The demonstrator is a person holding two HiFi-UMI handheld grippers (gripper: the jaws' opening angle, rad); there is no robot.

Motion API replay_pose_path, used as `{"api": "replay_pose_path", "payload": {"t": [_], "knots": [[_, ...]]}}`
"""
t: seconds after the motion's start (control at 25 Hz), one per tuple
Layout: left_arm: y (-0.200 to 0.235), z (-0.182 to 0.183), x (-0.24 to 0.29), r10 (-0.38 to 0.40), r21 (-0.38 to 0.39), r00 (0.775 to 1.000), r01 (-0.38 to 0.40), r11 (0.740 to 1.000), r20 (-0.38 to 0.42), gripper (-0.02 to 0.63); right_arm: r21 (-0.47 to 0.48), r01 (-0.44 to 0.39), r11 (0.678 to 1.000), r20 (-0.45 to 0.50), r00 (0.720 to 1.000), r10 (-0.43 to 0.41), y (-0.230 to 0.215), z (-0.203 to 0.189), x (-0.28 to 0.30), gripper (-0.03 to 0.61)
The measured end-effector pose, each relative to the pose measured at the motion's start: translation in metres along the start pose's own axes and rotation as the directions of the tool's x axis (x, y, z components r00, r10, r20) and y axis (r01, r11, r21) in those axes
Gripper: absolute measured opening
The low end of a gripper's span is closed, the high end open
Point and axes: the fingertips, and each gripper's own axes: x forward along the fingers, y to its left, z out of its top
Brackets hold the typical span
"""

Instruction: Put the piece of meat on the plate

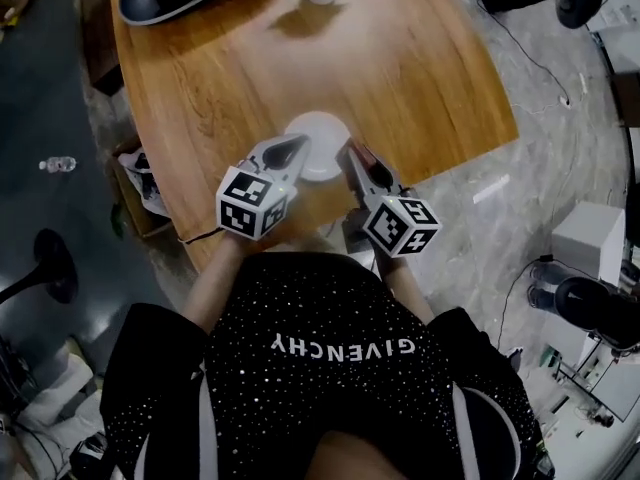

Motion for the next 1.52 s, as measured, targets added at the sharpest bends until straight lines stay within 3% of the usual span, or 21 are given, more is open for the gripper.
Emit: {"api": "replay_pose_path", "payload": {"t": [0.24, 0.6, 0.88, 1.28, 1.52], "knots": [[0.015, -0.004, 0.004, 0.072, -0.031, 0.997, -0.071, 0.997, 0.015, 0.008, 0.154, -0.067, 0.986, -0.154, 0.984, 0.091, -0.015, -0.014, 0.044, 0.097], [0.033, -0.019, -0.009, 0.147, -0.107, 0.989, -0.145, 0.984, 0.012, 0.008, 0.311, -0.063, 0.948, -0.337, 0.926, 0.172, -0.012, -0.048, 0.091, 0.097], [0.032, -0.031, -0.006, 0.156, -0.155, 0.988, -0.153, 0.976, 0.007, 0.008, 0.382, -0.002, 0.924, -0.417, 0.892, 0.174, -0.015, -0.067, 0.109, 0.097], [0.035, -0.031, -0.012, 0.159, -0.165, 0.987, -0.155, 0.974, 0.011, 0.008, 0.398, 0.101, 0.912, -0.511, 0.85, 0.13, -0.02, -0.089, 0.122, 0.097], [0.033, -0.032, -0.014, 0.151, -0.167, 0.989, -0.147, 0.975, 0.01, 0.008, 0.479, 0.184, 0.858, -0.54, 0.833, 0.122, -0.024, -0.096, 0.128, 0.098]]}}
